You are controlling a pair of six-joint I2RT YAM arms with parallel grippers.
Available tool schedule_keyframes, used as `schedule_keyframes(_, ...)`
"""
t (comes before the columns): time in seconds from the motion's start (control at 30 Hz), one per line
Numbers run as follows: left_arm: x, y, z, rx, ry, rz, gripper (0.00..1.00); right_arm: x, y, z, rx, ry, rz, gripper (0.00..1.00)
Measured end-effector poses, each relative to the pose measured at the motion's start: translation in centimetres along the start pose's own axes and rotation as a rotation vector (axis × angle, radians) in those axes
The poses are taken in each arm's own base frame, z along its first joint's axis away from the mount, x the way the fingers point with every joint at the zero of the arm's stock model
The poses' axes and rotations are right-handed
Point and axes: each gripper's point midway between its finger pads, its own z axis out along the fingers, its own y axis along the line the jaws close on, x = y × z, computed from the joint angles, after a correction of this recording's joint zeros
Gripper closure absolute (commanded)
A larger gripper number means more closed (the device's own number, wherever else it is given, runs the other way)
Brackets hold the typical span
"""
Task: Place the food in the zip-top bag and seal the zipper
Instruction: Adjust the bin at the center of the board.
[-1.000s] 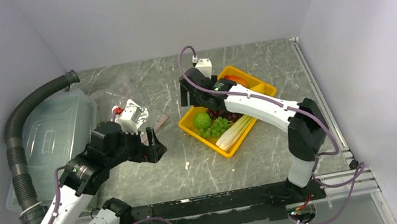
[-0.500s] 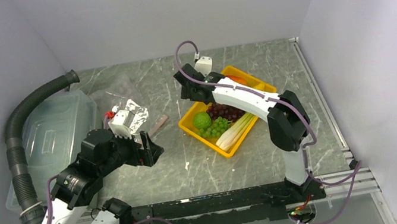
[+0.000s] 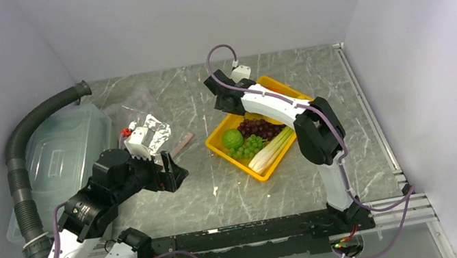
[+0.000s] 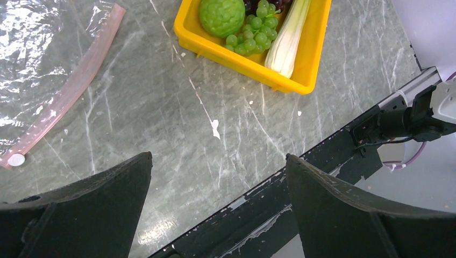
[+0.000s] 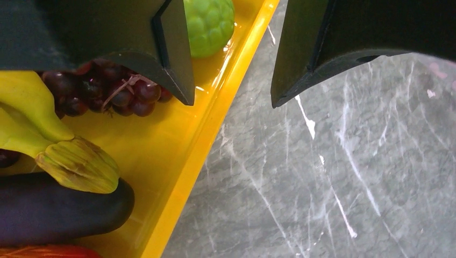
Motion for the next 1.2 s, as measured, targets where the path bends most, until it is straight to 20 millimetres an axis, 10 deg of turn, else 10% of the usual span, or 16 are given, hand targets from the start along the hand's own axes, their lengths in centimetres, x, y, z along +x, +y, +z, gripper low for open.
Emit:
schedule_keyframes(0.5, 0.0, 0.0, 0.1, -0.001, 0.005, 0.0, 0.01, 0.8, -0.8, 3.9, 0.053, 0.036, 0.022, 0.52)
schedule_keyframes(1.2, 0.3, 0.3, 0.6, -0.014, 0.027, -0.003, 0.01, 1.5, -1.0, 4.5, 0.051, 0.068, 0.008, 1.0)
